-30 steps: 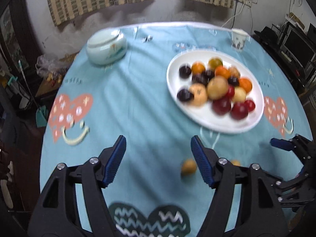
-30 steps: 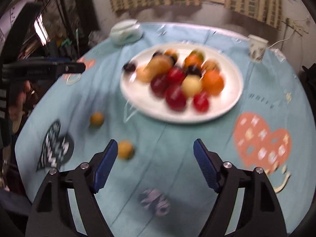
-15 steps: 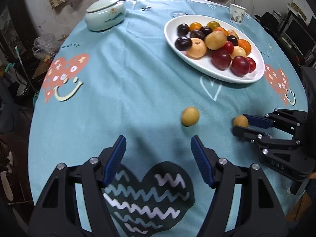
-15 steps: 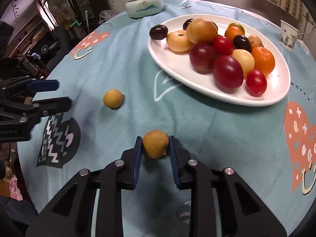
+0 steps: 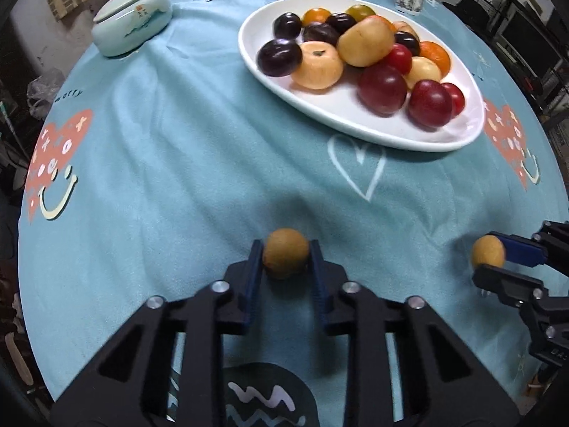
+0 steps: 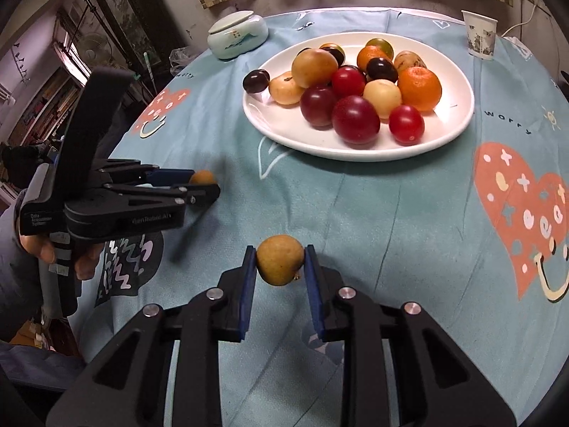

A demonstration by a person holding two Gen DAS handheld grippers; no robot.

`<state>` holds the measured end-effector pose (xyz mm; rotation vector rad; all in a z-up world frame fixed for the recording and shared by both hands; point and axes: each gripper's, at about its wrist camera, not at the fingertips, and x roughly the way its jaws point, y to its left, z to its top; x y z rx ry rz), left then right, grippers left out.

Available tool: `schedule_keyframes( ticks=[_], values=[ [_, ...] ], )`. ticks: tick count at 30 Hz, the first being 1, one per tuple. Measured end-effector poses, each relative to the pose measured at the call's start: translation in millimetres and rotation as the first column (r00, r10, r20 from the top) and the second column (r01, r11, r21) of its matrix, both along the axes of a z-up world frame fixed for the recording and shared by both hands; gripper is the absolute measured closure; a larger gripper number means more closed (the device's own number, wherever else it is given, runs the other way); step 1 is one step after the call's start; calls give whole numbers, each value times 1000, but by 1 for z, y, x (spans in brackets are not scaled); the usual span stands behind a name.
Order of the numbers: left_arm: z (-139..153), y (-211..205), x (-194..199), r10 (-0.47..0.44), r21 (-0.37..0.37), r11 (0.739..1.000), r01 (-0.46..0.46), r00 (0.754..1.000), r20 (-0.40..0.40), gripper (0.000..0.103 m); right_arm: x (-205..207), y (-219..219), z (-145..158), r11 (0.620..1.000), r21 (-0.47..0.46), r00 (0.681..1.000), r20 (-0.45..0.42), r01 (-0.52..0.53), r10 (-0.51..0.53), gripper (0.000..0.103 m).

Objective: Organize fruits
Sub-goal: 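Carry both yellow fruits to the white plate and open both grippers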

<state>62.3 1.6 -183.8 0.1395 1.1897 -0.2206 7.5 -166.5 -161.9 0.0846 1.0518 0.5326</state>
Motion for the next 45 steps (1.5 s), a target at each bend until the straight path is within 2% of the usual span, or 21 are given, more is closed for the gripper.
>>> schedule_keyframes(
  ticks=[3, 7, 15, 20, 25, 30, 35, 40, 45],
  values=[
    [12, 0, -6, -5, 3, 1000, 5, 1000, 26, 77, -2, 3, 2, 1000, 7, 1000, 1, -7, 7, 76],
    [39, -8, -20, -22, 19, 1000, 21, 995, 98, 77, -10, 10, 11, 999, 17, 999, 18, -28, 27, 76],
    [88, -31, -43, -91, 19, 996, 89, 973, 214, 77, -28, 14, 38, 998, 43, 997, 71, -47, 44, 76],
    [101, -42, -51, -116, 18, 993, 115, 964, 238, 77, -34, 7, 42, 998, 54, 997, 76, -29, 25, 76],
    [99, -51, -48, -132, 19, 991, 132, 965, 224, 77, -34, 2, 34, 998, 55, 999, 53, -14, 11, 76],
    [94, -56, -33, -140, 20, 990, 139, 968, 210, 77, -19, -4, 34, 998, 57, 998, 57, -2, -1, 76],
    [98, -62, -11, -144, 15, 989, 144, 962, 230, 77, 8, -17, 46, 998, 55, 995, 99, 22, -28, 76],
    [109, -62, 40, -81, -6, 996, 86, 959, 271, 77, 60, -29, 69, 996, 35, 979, 187, 77, -83, 76],
    [111, -65, 89, -25, -9, 1000, 29, 961, 275, 77, 106, -46, 80, 990, 36, 965, 221, 138, -142, 76]
  ],
)
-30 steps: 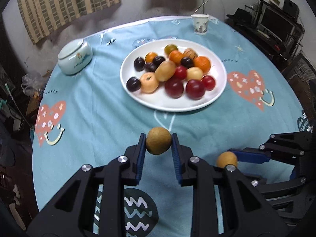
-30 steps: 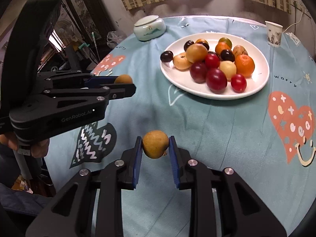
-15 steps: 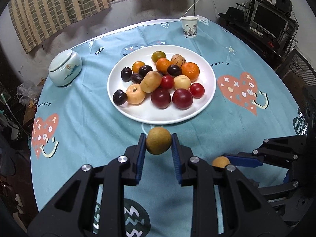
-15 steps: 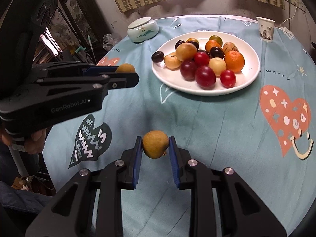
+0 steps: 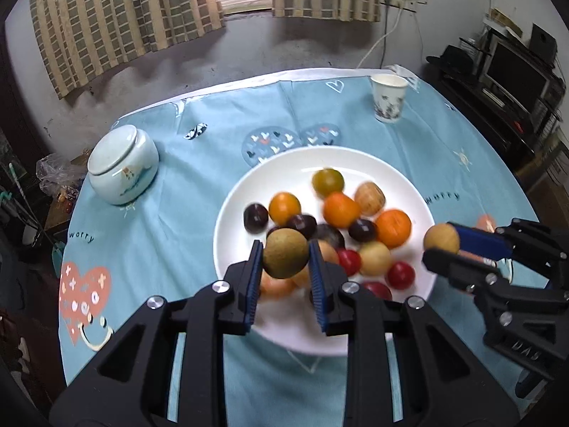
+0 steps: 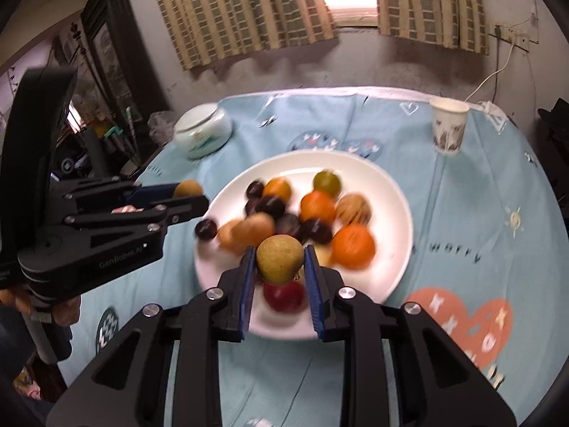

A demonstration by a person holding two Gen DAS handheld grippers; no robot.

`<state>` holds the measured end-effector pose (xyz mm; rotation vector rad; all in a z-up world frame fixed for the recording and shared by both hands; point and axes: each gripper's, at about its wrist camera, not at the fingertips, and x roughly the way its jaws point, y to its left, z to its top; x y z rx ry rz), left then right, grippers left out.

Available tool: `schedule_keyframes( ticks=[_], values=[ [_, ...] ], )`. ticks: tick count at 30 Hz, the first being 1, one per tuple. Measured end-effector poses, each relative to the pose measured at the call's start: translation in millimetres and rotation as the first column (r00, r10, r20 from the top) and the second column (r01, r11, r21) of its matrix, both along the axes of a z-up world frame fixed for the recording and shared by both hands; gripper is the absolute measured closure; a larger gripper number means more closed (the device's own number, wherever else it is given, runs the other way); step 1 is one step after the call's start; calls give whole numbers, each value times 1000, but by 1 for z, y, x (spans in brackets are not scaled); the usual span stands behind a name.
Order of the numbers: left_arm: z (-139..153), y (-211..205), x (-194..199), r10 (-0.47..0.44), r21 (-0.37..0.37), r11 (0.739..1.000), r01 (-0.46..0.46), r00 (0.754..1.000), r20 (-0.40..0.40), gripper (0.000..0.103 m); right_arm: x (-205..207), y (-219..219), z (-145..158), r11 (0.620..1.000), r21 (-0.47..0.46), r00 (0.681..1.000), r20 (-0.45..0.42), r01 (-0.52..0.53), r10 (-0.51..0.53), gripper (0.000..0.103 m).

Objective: Organize fruits
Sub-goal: 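Carry both yellow fruits to the white plate and open both grippers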

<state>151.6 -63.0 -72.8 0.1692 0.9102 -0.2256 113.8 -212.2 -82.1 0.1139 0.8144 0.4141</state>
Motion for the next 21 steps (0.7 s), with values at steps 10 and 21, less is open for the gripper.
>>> schedule_keyframes(
  ticks=[10, 21],
  values=[
    [-19, -18, 40, 5, 12, 1000, -4, 999, -37, 77, 59, 1, -14, 1000, -25, 1000, -24, 14, -15, 76],
    [-34, -12, 44, 41, 29, 999, -40, 998, -53, 52, 80, 13, -31, 996, -89, 996, -84, 16, -24, 71]
  ],
)
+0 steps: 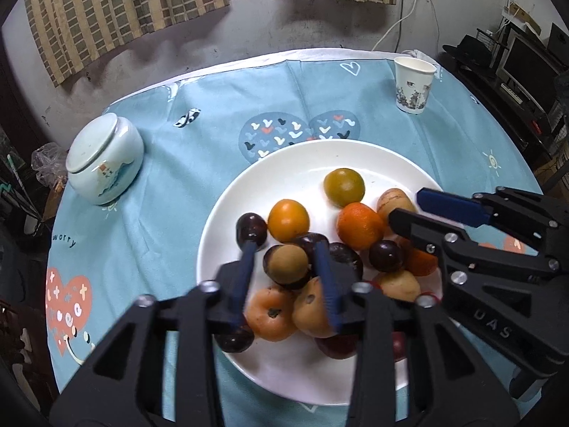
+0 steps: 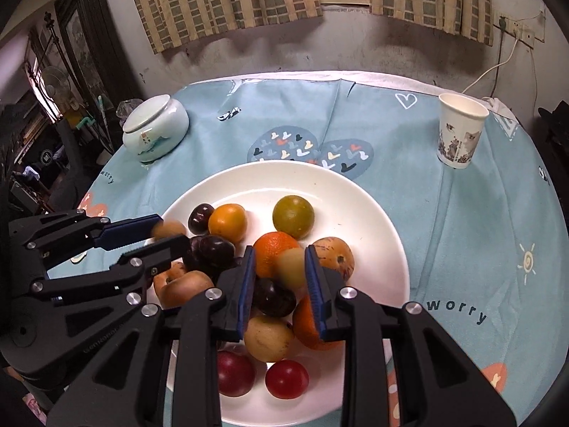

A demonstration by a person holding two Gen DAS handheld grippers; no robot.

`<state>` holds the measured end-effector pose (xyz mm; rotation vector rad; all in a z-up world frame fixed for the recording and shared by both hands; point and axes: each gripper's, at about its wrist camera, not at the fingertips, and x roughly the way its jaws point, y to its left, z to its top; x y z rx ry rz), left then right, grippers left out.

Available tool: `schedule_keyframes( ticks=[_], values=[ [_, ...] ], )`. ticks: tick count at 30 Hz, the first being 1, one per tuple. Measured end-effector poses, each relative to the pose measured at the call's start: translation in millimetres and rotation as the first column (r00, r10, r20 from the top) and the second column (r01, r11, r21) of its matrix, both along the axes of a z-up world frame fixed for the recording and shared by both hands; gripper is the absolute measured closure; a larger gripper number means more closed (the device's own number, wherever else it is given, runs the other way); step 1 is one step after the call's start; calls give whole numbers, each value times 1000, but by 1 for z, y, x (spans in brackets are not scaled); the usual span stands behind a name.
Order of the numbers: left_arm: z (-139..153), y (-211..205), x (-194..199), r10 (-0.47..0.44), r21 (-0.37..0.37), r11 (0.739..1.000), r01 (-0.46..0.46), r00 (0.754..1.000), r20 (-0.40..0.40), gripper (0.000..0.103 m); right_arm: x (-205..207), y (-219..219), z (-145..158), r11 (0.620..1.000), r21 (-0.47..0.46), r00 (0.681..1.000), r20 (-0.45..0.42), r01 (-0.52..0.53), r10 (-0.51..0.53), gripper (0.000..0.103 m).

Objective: Organize fruits

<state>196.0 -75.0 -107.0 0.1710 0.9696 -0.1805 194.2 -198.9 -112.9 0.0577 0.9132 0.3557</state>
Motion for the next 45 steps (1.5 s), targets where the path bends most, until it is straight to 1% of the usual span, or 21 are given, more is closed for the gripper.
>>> schedule_keyframes(
  ticks=[1, 2, 3, 4, 5, 7, 8, 9, 10, 13, 16, 19, 25, 29, 33, 40, 45],
  values=[
    [2, 2, -1, 11, 8, 1000, -11, 1000, 16, 50, 0, 0, 1, 1000, 3, 1000, 4, 2, -2, 66],
    [3, 3, -2, 20, 14, 1000, -20, 1000, 23, 50, -2, -3, 4, 1000, -1, 1000, 17, 20, -20, 50],
    [5, 6, -2, 29, 11, 1000, -29, 999, 24, 47, -4, -6, 8, 999, 3, 999, 34, 39, -39, 42],
    [7, 8, -3, 34, 8, 999, -34, 999, 27, 41, -6, -10, 12, 999, 21, 998, 48, 47, -48, 38],
    [11, 11, -5, 43, 11, 999, -43, 998, 42, 40, -9, -14, 16, 998, 34, 997, 51, 53, -54, 38],
    [20, 14, -12, 47, 14, 999, -48, 996, 73, 34, -16, -20, 25, 997, 49, 996, 63, 64, -68, 38],
    [25, 15, -15, 47, 12, 999, -48, 995, 86, 34, -23, -23, 30, 996, 64, 995, 70, 67, -71, 38],
    [32, 16, -21, 49, 11, 999, -50, 993, 108, 29, -31, -25, 35, 995, 78, 994, 78, 67, -74, 36],
    [38, 16, -25, 49, 10, 999, -51, 991, 125, 22, -40, -27, 39, 993, 93, 993, 87, 69, -78, 36],
    [60, 19, -42, 58, -3, 998, -58, 981, 185, 14, -65, -30, 48, 990, 127, 991, 103, 66, -80, 35],
    [82, 22, -60, 58, -22, 998, -55, 970, 236, 11, -97, -31, 55, 985, 157, 990, 115, 68, -87, 35],
    [102, 22, -80, 53, -40, 998, -44, 957, 284, 7, -121, -30, 59, 981, 178, 988, 121, 73, -96, 34],
    [134, 26, -114, 55, -82, 996, -27, 934, 354, 3, -162, -23, 74, 982, 177, 983, 160, 58, -87, 33],
    [150, 28, -134, 52, -92, 996, -17, 920, 389, 3, -184, -18, 83, 986, 161, 976, 201, 49, -82, 32],
    [160, 32, -149, 59, -108, 994, -17, 913, 403, 3, -196, -14, 88, 988, 151, 976, 208, 39, -70, 28],
    [174, 33, -172, 63, -110, 994, -15, 896, 441, 3, -215, -6, 97, 990, 142, 970, 238, 11, -45, 28],
    [180, 33, -181, 67, -109, 994, -19, 886, 459, 3, -222, -5, 98, 990, 140, 970, 240, 5, -39, 28]
  ],
)
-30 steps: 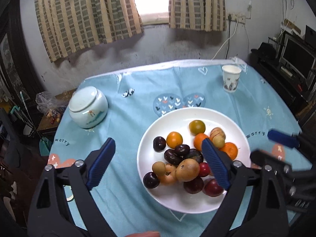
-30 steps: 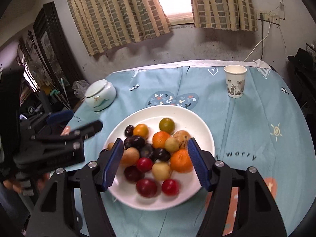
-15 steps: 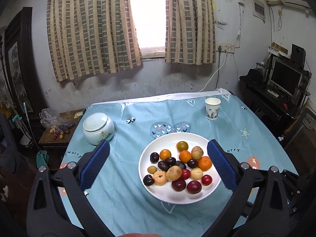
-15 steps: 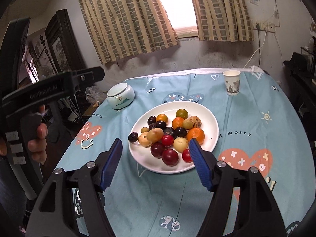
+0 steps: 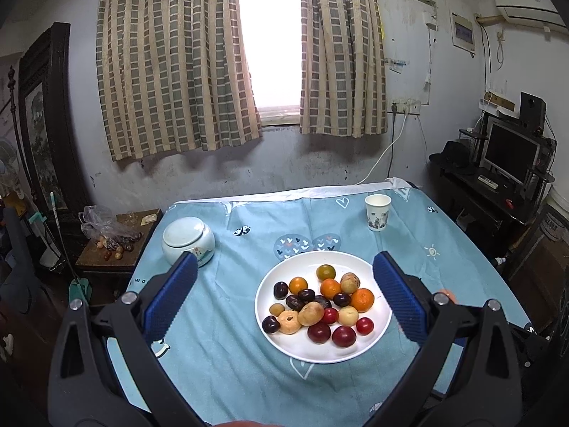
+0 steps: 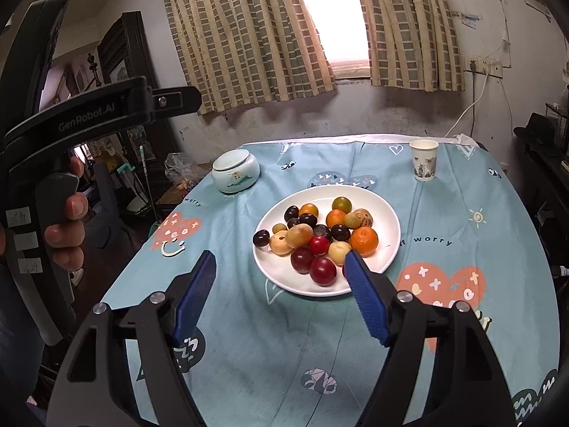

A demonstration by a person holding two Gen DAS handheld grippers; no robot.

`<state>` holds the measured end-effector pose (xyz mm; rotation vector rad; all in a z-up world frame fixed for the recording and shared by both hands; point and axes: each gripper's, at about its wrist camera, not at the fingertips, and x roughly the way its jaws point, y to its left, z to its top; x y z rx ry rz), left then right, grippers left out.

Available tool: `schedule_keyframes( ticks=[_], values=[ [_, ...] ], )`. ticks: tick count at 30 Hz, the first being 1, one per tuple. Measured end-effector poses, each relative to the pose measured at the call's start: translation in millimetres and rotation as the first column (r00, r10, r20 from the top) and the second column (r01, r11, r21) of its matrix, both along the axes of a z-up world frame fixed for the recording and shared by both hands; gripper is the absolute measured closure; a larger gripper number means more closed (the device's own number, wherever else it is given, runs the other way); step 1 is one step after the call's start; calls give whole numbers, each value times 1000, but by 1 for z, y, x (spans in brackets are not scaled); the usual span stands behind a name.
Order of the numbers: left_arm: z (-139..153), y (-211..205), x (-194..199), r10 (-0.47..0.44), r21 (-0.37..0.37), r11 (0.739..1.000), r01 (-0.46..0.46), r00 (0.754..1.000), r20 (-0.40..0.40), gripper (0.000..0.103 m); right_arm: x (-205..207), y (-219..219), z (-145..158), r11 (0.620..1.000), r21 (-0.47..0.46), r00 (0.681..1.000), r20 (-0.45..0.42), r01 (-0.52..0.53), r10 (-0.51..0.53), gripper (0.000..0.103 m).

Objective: Organize fruits

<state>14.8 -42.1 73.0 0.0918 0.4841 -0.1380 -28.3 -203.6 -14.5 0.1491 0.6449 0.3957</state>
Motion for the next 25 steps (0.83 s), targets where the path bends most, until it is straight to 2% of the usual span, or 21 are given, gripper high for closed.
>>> schedule_keyframes(
  ticks=[9, 17, 21, 25],
  values=[
    [1, 2, -8, 35, -44, 998, -35, 999, 5, 3, -7, -2, -8, 1000, 3, 1000, -24, 5, -5, 28],
    [-11, 0, 8, 46, -40, 998, -49, 996, -81, 3, -5, -7, -17, 1000, 3, 999, -43, 23, -23, 28],
    [-21, -2, 12, 84, 9, 996, -83, 992, -98, 3, -9, -8, -8, 994, -44, 995, 18, 96, -96, 28],
    [-30, 0, 10, 100, 8, 995, -100, 990, -99, 3, -13, -10, 15, 978, -77, 977, 99, 196, -188, 28]
  ],
)
